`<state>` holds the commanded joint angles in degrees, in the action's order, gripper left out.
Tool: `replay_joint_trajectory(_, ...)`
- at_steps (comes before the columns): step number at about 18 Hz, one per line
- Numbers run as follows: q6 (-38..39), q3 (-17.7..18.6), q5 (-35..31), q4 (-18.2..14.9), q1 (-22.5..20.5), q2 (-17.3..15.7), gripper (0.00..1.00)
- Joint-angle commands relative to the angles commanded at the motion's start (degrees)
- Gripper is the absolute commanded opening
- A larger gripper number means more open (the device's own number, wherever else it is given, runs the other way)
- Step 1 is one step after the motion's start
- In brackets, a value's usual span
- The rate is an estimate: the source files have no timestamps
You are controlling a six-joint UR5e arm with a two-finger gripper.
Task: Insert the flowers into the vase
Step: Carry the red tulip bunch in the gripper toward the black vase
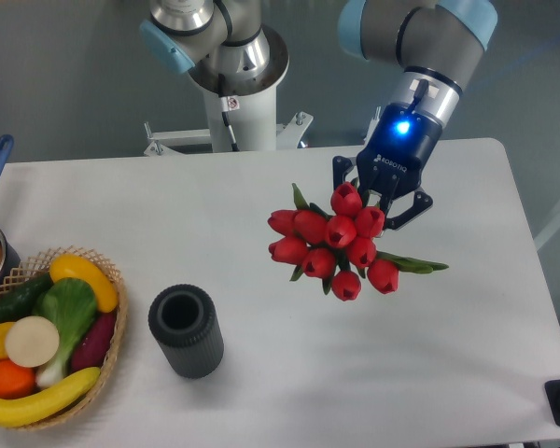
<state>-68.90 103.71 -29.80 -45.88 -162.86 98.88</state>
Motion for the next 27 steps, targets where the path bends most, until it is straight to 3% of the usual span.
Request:
replay_joint_trajectory(6,-0.18,-0.09,0.17,0.00,0.62,0.17,0.32)
replay_joint_trajectory(10,-0.18,-0.17,4.82,0.62,0.88,0.70,0.32)
replay_joint_trajectory(13,-0.26,-0.26,5.89,0.79,3.86,1.14,0.32)
replay_joint_trajectory(20,-2.81,-0.17,20.37,0.79,8.61,2.28,0.32)
replay_joint_trajectory(27,-3.25,-2.28,27.68,0.79,13.44,3.69,0.32)
